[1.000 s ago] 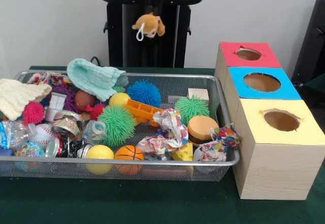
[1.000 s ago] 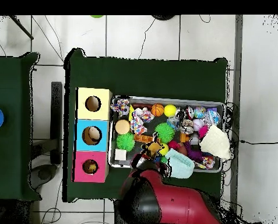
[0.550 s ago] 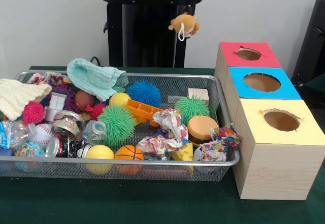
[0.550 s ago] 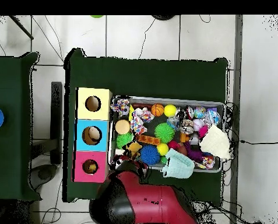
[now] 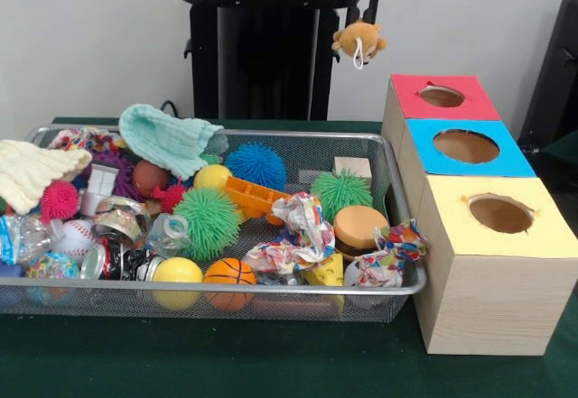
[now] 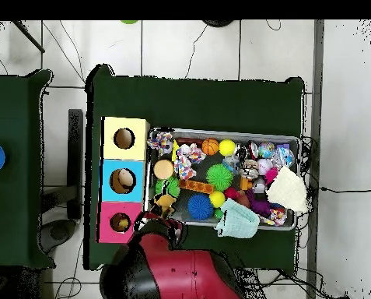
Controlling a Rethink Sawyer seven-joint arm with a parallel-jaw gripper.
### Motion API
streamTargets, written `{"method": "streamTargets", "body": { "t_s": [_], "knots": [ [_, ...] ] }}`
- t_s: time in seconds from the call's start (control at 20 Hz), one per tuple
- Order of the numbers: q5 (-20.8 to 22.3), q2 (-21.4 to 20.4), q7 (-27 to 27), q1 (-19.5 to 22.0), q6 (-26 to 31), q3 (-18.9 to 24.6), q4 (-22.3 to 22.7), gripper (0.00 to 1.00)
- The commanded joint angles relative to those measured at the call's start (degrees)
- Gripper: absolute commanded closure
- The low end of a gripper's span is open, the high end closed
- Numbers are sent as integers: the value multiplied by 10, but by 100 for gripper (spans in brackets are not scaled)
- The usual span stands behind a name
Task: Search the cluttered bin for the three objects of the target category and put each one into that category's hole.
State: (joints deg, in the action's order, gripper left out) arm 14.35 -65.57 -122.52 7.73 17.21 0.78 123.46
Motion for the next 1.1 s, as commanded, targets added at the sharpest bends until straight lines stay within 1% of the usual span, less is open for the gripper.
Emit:
{"method": "streamTargets", "body": {
  "t_s": [0.05, 0.25, 0.45, 0.75, 0.85, 1.1],
  "knots": [
    [-34, -7, -81, -21, 88, -16, -10, 100],
    [-37, -10, -93, -50, 92, -30, -13, 100],
    [-40, 4, -101, -73, 82, -43, -19, 100],
    [-48, 18, -123, -126, 98, -66, -41, 100],
    [-52, 27, -133, -147, 102, -75, -52, 100],
    [-73, 69, -151, -184, 64, -93, -62, 100]
  ]
}}
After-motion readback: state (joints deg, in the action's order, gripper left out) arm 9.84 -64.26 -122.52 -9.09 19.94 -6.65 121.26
